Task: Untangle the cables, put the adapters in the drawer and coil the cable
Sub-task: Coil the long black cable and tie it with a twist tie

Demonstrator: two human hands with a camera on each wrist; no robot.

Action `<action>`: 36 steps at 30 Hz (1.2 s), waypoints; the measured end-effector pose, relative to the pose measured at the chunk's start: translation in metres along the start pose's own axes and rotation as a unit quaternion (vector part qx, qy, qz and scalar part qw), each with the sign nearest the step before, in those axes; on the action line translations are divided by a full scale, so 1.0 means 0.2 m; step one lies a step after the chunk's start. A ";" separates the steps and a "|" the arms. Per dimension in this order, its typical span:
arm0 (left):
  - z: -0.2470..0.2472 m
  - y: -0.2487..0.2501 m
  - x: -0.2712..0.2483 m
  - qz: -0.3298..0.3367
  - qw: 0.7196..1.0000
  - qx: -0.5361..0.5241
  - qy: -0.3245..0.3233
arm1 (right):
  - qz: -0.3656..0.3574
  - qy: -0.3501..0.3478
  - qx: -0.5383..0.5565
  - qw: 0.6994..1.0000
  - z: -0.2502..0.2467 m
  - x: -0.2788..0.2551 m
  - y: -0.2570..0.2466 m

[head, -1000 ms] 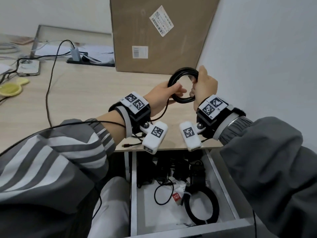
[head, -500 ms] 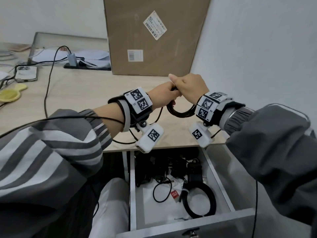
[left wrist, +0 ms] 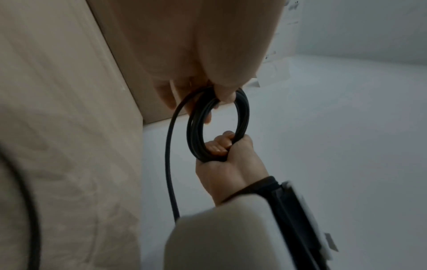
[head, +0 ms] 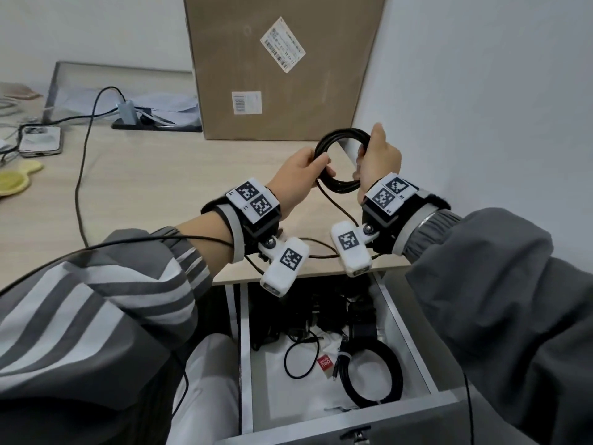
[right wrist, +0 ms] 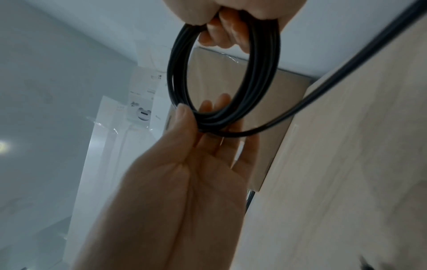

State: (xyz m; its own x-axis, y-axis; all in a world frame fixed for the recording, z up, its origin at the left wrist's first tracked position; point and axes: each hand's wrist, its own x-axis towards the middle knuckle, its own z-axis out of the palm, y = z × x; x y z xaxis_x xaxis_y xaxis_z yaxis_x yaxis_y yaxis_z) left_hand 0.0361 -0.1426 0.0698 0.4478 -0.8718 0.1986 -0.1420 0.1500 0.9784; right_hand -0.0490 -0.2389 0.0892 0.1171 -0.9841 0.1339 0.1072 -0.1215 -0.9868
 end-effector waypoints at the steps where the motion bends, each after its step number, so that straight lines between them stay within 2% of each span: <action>1: 0.00 0.00 0.00 0.005 1.000 0.009 0.006 | 0.008 -0.010 0.003 1.000 0.00 -0.01 0.00; 3: -0.01 0.01 0.01 0.009 1.000 0.019 0.003 | 0.029 -0.052 0.016 0.998 -0.01 -0.01 0.02; 5: -0.02 0.03 0.02 0.004 1.000 0.025 -0.005 | 0.060 -0.124 0.023 0.990 -0.04 -0.01 0.02; 6: -0.04 0.03 0.02 0.001 1.000 0.029 -0.006 | 0.073 -0.167 0.006 0.983 -0.07 -0.01 0.03; 8: -0.06 0.05 0.04 0.000 0.999 0.046 -0.012 | 0.066 -0.239 -0.095 0.964 -0.12 0.02 0.02; 9: -0.08 0.06 0.04 0.000 0.998 0.059 -0.023 | 0.040 -0.256 -0.158 0.953 -0.14 0.03 0.00; 11: -0.09 0.08 0.04 0.004 0.991 0.114 -0.065 | -0.056 -0.263 -0.243 0.932 -0.15 0.06 -0.04; 12: -0.09 0.09 0.04 0.008 0.982 0.163 -0.090 | -0.106 -0.270 -0.263 0.920 -0.14 0.06 -0.07; 14: -0.07 0.11 0.04 0.019 0.955 0.272 -0.121 | -0.160 -0.305 -0.317 0.884 -0.10 0.04 -0.11; 16: -0.06 0.11 0.04 0.041 0.942 0.314 -0.115 | -0.186 -0.333 -0.398 0.834 -0.07 0.00 -0.13; 17: -0.05 0.11 0.04 0.051 0.944 0.308 -0.107 | -0.208 -0.331 -0.426 0.816 -0.06 -0.02 -0.13; 18: -0.05 0.10 0.04 0.055 0.950 0.291 -0.096 | -0.230 -0.319 -0.433 0.811 -0.05 -0.03 -0.11; 19: -0.05 0.09 0.04 0.050 0.960 0.263 -0.080 | -0.238 -0.301 -0.416 0.824 -0.04 -0.03 -0.08; 21: -0.06 0.05 0.03 0.024 0.984 0.172 -0.047 | -0.205 -0.240 -0.335 0.887 -0.02 -0.02 -0.04; 23: -0.07 0.02 0.02 -0.020 0.996 0.069 -0.046 | -0.157 -0.167 -0.240 0.943 -0.01 -0.01 -0.01; 25: -0.07 0.02 0.00 -0.048 0.997 -0.016 -0.060 | -0.108 -0.125 -0.146 0.975 0.00 -0.02 0.00; 27: -0.06 0.03 0.01 -0.043 0.996 -0.053 -0.056 | -0.058 -0.116 -0.065 0.989 0.00 -0.04 0.03; 29: -0.06 0.05 0.02 -0.020 0.999 -0.013 -0.040 | -0.022 -0.146 -0.038 0.988 0.00 -0.04 0.05; 32: -0.09 0.08 0.04 0.003 0.993 0.112 -0.044 | -0.030 -0.205 -0.166 0.964 -0.05 0.01 -0.01; 34: -0.09 0.11 0.03 0.019 0.973 0.209 -0.093 | -0.099 -0.238 -0.252 0.933 -0.07 0.02 -0.07; 36: -0.06 0.13 0.02 0.027 0.954 0.274 -0.122 | -0.169 -0.278 -0.324 0.888 -0.06 0.00 -0.12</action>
State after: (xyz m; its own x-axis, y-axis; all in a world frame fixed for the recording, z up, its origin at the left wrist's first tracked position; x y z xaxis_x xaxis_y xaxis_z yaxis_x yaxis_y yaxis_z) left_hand 0.0453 -0.1371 0.0976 0.2174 -0.9624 0.1632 -0.6287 -0.0101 0.7776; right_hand -0.0638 -0.2373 0.1116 0.6746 -0.6832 0.2796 -0.3414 -0.6246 -0.7024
